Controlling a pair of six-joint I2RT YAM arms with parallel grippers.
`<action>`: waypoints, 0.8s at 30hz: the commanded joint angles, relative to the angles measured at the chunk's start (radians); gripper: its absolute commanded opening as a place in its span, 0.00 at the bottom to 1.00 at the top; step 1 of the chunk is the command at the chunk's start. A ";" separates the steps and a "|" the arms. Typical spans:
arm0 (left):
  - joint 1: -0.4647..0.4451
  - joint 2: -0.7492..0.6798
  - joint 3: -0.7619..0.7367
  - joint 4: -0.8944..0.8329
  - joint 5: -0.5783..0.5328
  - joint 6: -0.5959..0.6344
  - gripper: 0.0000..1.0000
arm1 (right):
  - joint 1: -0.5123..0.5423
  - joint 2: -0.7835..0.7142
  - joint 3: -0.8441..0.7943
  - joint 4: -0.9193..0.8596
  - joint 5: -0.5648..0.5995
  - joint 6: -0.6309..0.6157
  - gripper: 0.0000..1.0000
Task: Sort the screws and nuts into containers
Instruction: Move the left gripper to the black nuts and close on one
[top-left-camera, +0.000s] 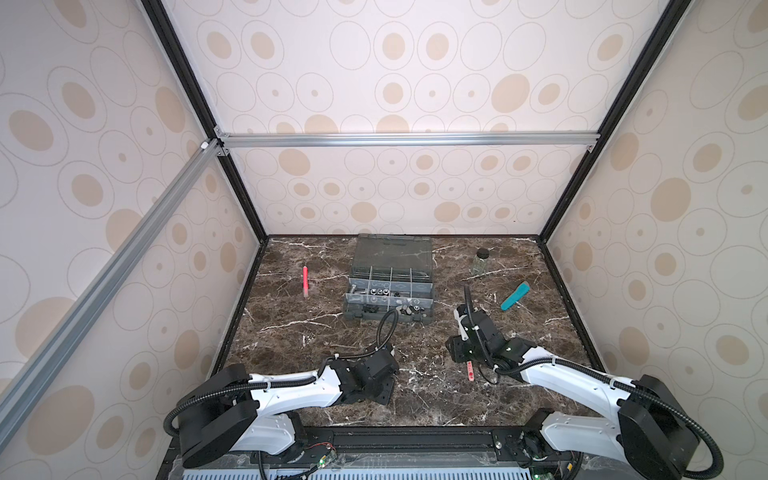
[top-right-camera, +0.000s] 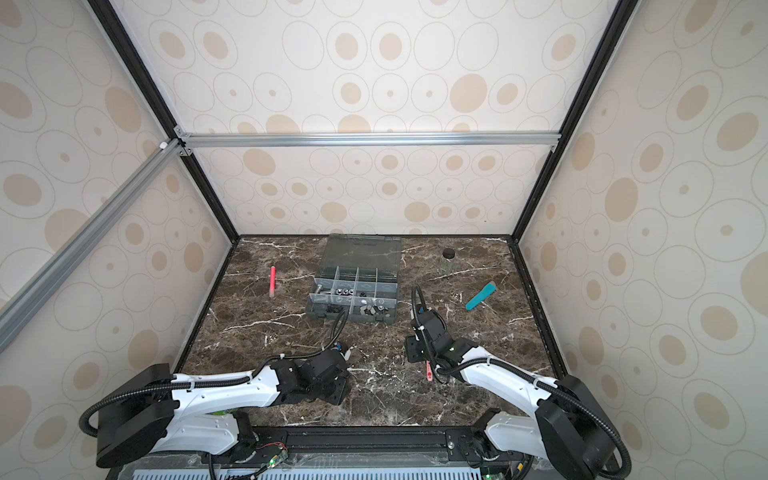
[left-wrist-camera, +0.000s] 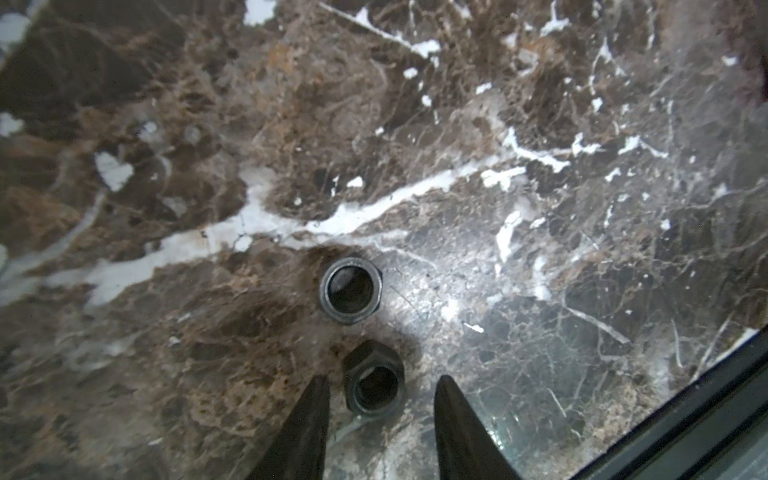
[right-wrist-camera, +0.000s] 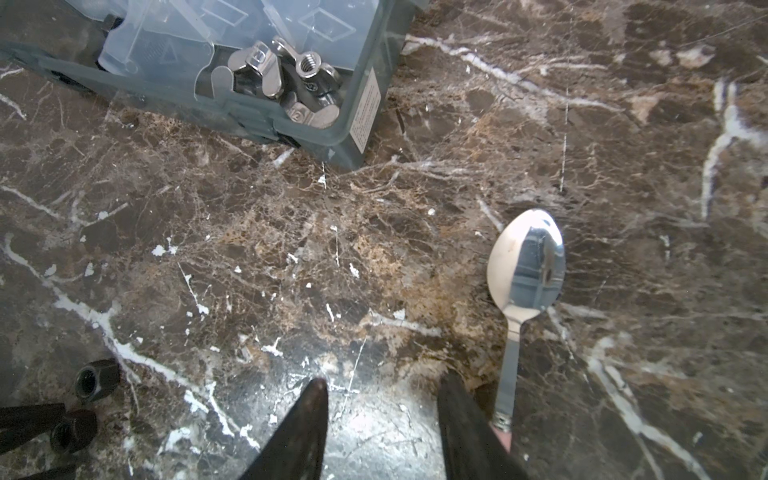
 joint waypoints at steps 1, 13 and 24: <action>-0.023 0.038 0.043 -0.059 -0.056 -0.018 0.38 | -0.002 -0.022 -0.014 -0.005 0.018 0.015 0.47; -0.076 0.159 0.105 -0.111 -0.102 -0.001 0.24 | -0.002 -0.036 0.020 -0.065 0.019 -0.004 0.47; -0.098 0.187 0.193 -0.167 -0.144 0.055 0.16 | -0.002 -0.035 0.008 -0.056 0.018 0.012 0.47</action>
